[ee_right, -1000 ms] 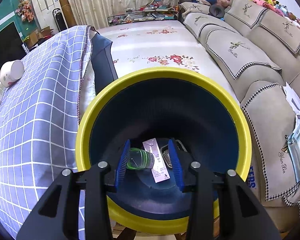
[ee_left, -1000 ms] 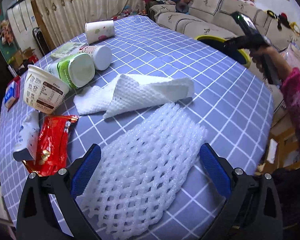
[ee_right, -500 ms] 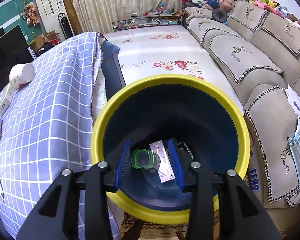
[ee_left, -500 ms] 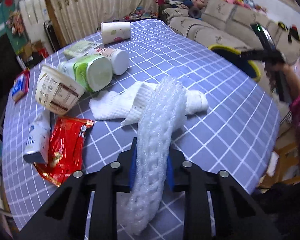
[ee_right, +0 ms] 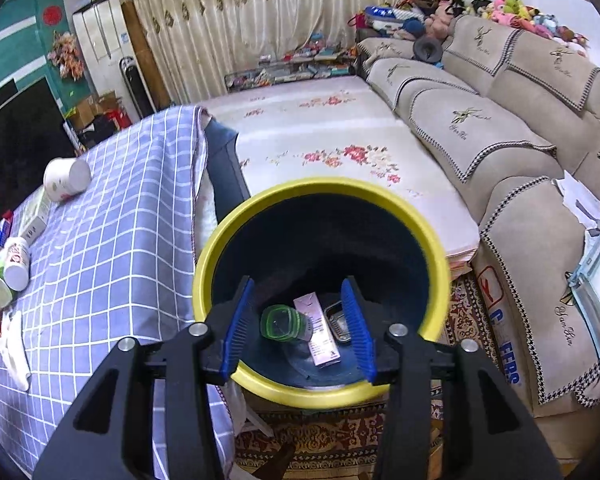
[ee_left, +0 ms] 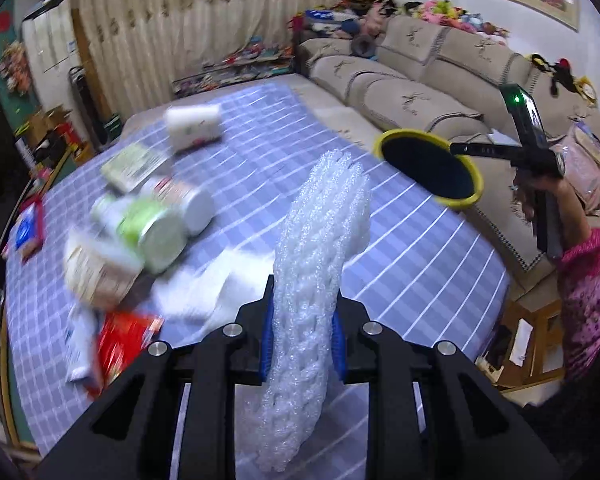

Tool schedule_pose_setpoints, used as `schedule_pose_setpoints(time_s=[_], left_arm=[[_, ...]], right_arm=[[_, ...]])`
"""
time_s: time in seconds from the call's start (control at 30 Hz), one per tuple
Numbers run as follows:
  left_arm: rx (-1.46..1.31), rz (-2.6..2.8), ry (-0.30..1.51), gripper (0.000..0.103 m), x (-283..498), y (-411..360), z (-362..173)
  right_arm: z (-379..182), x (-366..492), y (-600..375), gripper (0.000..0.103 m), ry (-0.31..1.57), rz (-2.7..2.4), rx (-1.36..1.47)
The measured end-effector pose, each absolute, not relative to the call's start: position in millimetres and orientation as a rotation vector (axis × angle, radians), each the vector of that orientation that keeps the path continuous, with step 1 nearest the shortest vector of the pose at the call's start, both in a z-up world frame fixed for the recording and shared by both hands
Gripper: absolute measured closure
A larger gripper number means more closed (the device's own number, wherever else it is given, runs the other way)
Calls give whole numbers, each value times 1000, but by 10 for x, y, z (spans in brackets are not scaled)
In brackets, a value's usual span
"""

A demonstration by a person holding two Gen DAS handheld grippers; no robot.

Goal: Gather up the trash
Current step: 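Carry the white foam net with the left gripper into the bin and release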

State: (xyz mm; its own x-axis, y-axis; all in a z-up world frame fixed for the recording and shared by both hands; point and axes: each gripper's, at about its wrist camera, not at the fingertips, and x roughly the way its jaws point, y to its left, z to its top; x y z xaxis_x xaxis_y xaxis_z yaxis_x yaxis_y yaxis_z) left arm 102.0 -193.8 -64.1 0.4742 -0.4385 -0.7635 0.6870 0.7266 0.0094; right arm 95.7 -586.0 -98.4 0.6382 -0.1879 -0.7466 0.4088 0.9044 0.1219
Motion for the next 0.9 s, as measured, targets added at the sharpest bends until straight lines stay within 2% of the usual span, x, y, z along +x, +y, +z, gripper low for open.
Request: schedule_pose_setpoints(time_s=[0.13, 0.23, 0.47, 0.73, 0.9], left_arm=[[351, -795, 801, 80, 1175, -2410, -571], [369, -867, 777, 80, 1295, -2865, -527], [427, -1025, 790, 79, 1620, -4166, -591], [464, -1093, 906, 76, 1919, -5308, -992], [499, -1043, 953, 68, 2041, -5668, -1342]], right_arm=[[-875, 727, -5989, 59, 774, -384, 302], [-803, 509, -6112, 49, 746, -420, 310], [-741, 155, -6332, 49, 719, -481, 326], [-759, 32, -6517, 49, 721, -509, 350], [-754, -89, -6632, 49, 709, -539, 370]])
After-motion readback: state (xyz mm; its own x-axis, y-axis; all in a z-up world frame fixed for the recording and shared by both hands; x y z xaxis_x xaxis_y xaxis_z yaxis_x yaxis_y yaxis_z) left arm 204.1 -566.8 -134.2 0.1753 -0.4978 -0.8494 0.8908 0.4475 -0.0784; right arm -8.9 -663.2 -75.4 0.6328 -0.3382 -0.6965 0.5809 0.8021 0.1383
